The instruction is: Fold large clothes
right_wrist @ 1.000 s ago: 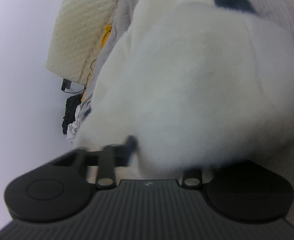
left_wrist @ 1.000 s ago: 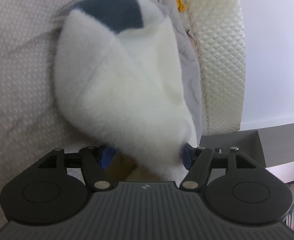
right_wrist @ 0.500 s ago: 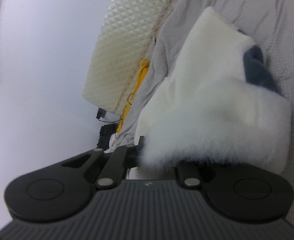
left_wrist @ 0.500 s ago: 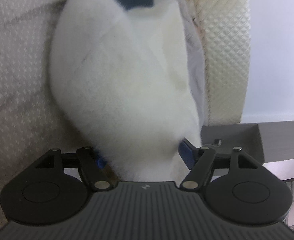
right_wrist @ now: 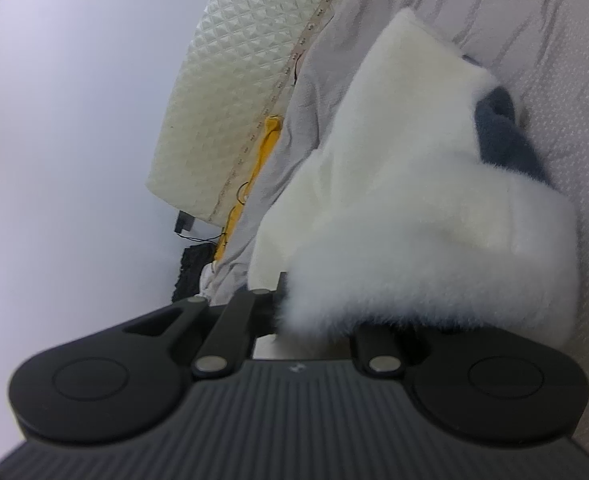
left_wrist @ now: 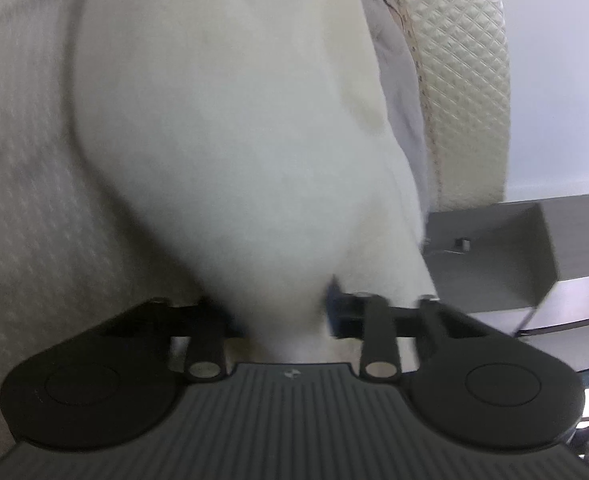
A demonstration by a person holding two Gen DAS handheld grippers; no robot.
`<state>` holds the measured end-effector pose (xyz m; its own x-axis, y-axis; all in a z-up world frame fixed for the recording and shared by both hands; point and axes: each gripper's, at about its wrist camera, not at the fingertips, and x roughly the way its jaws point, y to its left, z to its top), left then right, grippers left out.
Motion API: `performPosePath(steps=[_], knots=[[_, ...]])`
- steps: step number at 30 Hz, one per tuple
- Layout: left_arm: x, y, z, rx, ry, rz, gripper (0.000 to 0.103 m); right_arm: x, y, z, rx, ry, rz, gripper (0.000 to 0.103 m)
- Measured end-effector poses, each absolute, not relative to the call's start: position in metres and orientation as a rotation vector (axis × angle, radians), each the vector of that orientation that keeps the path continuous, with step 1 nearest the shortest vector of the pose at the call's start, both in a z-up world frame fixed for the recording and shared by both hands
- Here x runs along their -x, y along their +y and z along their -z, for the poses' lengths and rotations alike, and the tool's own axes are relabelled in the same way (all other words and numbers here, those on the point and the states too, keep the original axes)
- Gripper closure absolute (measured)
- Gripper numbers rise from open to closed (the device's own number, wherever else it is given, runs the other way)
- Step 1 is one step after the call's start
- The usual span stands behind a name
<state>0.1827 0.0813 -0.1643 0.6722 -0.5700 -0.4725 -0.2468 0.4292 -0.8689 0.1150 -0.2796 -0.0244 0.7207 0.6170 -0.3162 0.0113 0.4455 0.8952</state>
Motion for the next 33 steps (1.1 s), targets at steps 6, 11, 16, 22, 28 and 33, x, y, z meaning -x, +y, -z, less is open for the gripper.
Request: performPosePath(steps=[6,11,16,22,28,33], knots=[[-0.169,0.081,0.117,0.959,0.642,0.226,0.090,-0.117,-0.272,0.022,-0.966,0.695,-0.412,0.090],[-0.144,0.094,0.083,0.971,0.440,0.298,0.091,-0.109,-0.276,0.004,-0.938,0.589,-0.446,0.090],[-0.133,0.107,0.054,0.978,0.351,0.329,0.092,-0.098,-0.277,-0.020,-0.904,0.509,-0.487,0.090],[-0.104,0.119,0.012,0.974,0.262,0.373,0.092,-0.078,-0.270,-0.073,-0.833,0.403,-0.549,0.090],[-0.065,0.126,-0.059,0.880,0.216,0.376,0.092,-0.063,-0.265,-0.136,-0.760,0.298,-0.595,0.091],[-0.040,0.128,-0.119,0.821,0.135,0.398,0.092,-0.049,-0.263,-0.190,-0.704,0.228,-0.635,0.091]])
